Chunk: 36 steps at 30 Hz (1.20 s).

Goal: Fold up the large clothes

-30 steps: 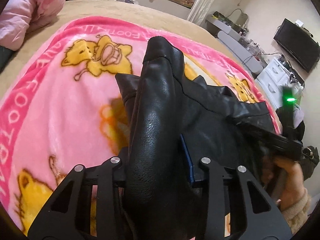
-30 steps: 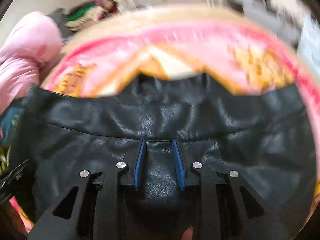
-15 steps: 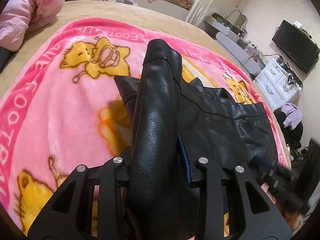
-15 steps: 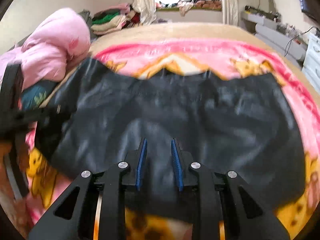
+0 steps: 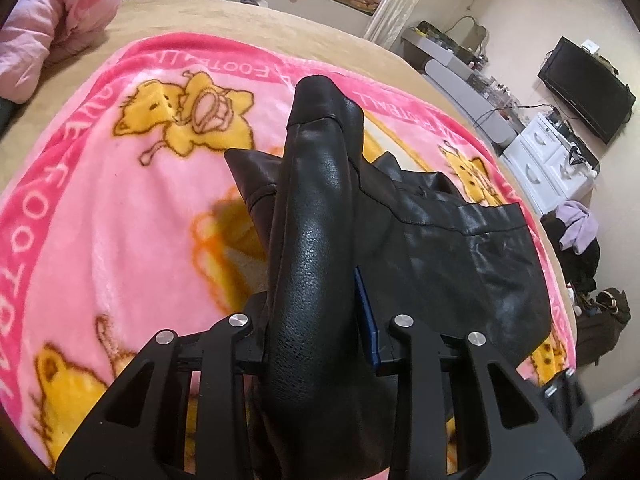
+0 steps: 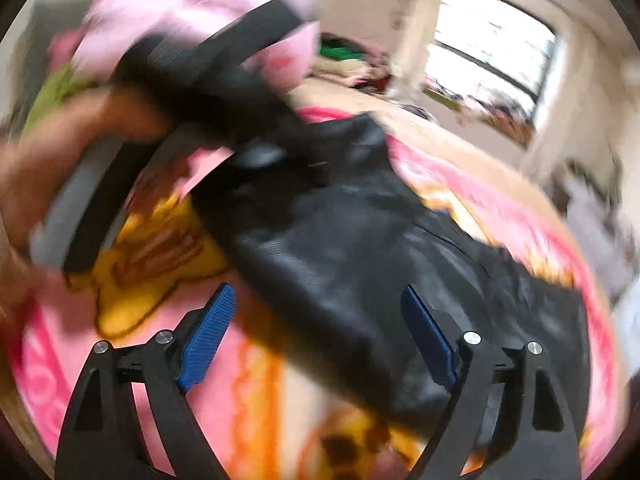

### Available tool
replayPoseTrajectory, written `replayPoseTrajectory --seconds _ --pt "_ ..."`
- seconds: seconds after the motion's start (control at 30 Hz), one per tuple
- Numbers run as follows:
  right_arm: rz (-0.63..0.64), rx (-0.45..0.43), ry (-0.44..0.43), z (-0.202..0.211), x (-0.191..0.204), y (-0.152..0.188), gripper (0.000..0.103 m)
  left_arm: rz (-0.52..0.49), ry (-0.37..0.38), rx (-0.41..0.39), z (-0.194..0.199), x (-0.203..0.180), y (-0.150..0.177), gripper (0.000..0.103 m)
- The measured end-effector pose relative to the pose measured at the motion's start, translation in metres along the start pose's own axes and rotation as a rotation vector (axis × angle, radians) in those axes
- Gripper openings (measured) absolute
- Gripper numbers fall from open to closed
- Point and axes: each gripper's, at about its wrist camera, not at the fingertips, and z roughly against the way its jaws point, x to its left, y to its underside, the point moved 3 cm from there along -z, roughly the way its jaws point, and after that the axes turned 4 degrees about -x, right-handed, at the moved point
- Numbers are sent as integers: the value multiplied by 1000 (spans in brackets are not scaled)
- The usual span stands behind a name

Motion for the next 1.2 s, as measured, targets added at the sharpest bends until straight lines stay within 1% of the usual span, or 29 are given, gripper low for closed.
replayPoseTrajectory --seconds 0.07,0.17,0.2,0.27,0.3,0.33,0.4,0.43,0.47,0.5,0.53,0.57,0.6,0.63,0.7,0.73,0.77,0.83,0.9,0.93,0.97,1.0,1.03,1.1,1.2 --pt "82 11 18 -12 16 0 84 0 4 3 0 1 0 24" --pt "209 21 96 -33 33 1 84 5 12 8 -2 4 -1 24" --pt "232 18 117 -34 36 2 84 5 13 10 -2 5 -1 24" --pt "266 7 157 -39 41 2 80 11 17 14 -3 7 -1 24" --pt "278 -8 174 -40 41 0 74 12 18 16 -3 8 -1 24" --pt "288 -21 191 -38 42 -1 62 13 19 18 -3 8 -1 24" --pt "306 -50 188 -35 43 -2 48 17 24 14 -3 9 -2 24" --pt "314 -63 190 -32 47 -4 39 19 29 14 -3 10 -3 27" --pt "317 -77 196 -30 47 -4 33 22 32 18 -3 11 -4 33" --pt "315 -91 204 -27 47 -4 31 31 27 22 -3 15 -5 40" --pt "306 -105 213 -23 45 -5 28 40 14 22 -4 18 -5 59" --pt "297 -114 218 -20 44 -6 26 64 -28 8 -2 27 -7 72" --pt "285 -125 224 -17 41 -8 25 83 -36 10 -3 31 -7 78" --pt "280 -130 226 -13 40 -8 24 129 -15 31 -6 39 -6 83" --pt "280 -135 232 -10 38 -9 24 214 53 67 -12 49 -3 86" --pt "277 -136 231 -9 37 -10 23 235 70 78 -14 51 -3 88" --pt "271 -138 228 -8 38 -11 23 274 104 99 -18 55 -1 90" --pt "257 -140 224 -9 35 -11 23 325 150 134 -24 58 3 90" --pt "253 -143 225 -10 32 -11 23 352 181 142 -26 57 4 89" --pt "250 -144 223 -10 30 -12 23 362 199 141 -26 56 5 79" --pt "246 -142 218 -14 27 -13 23 377 233 130 -24 53 5 62" --pt "240 -141 215 -13 26 -13 23 380 251 124 -23 49 5 54" --pt "236 -140 211 -17 20 -13 23 378 263 112 -21 45 4 43" --pt "234 -148 219 -12 19 -14 23 311 226 71 -10 31 -1 35" --pt "201 -171 230 -2 15 -13 22 260 220 22 6 11 -9 33"
